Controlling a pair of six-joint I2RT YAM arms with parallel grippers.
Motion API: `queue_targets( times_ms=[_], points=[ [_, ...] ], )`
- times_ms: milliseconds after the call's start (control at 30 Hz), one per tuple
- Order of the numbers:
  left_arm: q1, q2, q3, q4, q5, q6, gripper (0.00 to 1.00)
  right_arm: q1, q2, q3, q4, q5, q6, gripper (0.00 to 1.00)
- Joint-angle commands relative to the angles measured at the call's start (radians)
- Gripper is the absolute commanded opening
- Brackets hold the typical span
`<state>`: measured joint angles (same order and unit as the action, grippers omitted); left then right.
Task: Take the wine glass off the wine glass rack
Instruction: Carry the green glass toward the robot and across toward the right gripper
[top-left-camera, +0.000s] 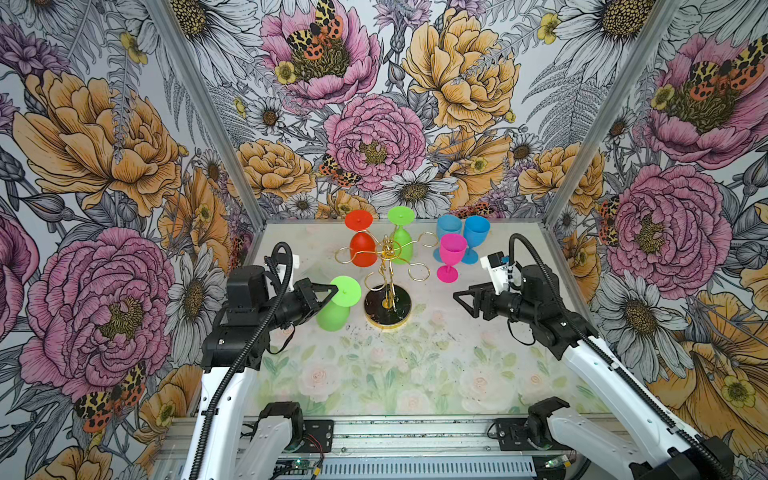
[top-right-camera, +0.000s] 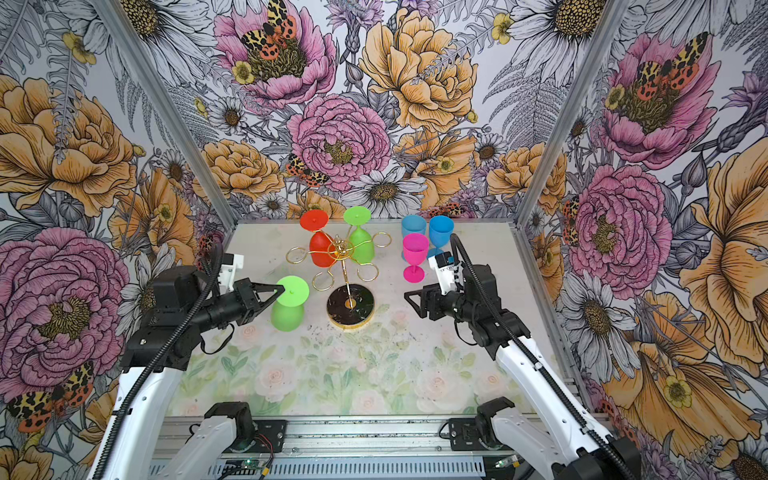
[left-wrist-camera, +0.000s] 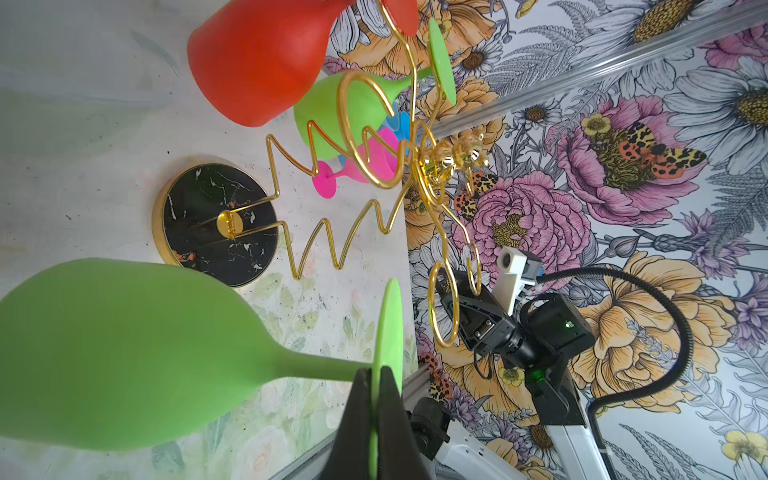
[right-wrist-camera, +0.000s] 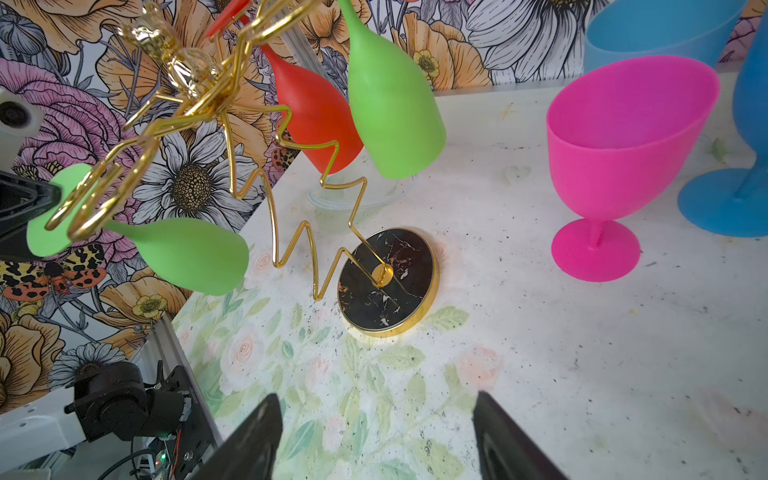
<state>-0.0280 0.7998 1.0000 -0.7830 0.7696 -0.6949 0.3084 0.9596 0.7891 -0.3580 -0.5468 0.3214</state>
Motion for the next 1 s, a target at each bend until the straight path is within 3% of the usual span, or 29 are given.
queue_targets(
  times_ms=[0, 633, 967],
  points=[
    [-0.052, 0.009, 0.011, 0.001, 0.03, 0.043, 0.0, 0.007, 0.001, 0.007, 0.021, -0.002, -0.005, 0.73],
    [-0.346, 0.086, 0.056, 0.001, -0.004, 0.084, 0.0, 0.007, -0.016, -0.007, 0.022, 0.002, -0.004, 0.73],
    [-0.485, 0.099, 0.093, 0.002, -0.115, 0.134, 0.0, 0.007, -0.029, -0.013, 0.02, 0.013, 0.001, 0.73]
  ],
)
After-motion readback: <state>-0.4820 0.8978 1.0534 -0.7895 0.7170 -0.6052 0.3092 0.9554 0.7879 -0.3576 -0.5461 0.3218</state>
